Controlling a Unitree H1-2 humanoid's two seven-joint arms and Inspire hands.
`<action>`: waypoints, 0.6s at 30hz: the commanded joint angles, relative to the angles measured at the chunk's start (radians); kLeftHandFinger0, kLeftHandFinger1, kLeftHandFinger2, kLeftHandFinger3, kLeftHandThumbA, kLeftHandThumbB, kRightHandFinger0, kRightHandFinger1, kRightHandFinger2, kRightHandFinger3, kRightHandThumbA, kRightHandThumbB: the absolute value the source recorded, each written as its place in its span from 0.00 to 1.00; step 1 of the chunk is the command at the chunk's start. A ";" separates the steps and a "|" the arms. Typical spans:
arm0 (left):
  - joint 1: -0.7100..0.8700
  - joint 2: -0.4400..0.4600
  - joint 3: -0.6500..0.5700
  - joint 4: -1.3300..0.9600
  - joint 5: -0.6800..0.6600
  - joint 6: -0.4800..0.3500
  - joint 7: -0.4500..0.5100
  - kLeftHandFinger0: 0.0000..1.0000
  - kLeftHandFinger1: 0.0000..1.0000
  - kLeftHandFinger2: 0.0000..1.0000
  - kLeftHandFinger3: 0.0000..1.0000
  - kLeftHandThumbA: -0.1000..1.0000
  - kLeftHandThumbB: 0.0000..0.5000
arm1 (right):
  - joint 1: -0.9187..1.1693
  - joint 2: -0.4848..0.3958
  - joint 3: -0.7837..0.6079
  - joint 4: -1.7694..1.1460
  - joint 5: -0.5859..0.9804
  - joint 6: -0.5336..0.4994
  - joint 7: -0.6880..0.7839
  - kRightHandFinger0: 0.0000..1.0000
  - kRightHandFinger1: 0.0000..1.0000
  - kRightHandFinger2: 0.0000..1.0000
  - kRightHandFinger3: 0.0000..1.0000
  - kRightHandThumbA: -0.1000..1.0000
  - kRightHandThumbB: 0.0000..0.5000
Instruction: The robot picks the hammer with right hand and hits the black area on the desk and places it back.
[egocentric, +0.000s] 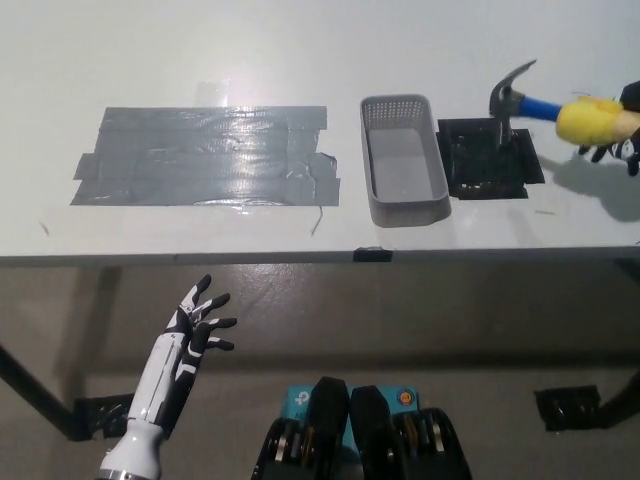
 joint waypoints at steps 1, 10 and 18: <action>-0.009 0.009 -0.001 -0.026 -0.007 -0.028 -0.009 0.61 0.74 0.87 1.00 1.00 0.06 | -0.089 -0.031 -0.012 -0.029 -0.009 -0.005 0.010 0.00 0.42 0.79 0.32 0.00 0.40; -0.011 0.013 -0.003 -0.022 -0.002 -0.037 -0.007 0.60 0.73 0.86 1.00 1.00 0.06 | -0.083 -0.025 -0.048 -0.040 0.006 0.006 -0.022 0.00 0.54 0.89 0.71 0.00 0.32; -0.017 0.012 -0.002 -0.011 -0.008 -0.052 -0.007 0.59 0.71 0.86 1.00 1.00 0.03 | -0.087 -0.021 -0.061 -0.028 0.003 0.024 -0.022 0.05 0.59 0.93 0.82 0.00 0.28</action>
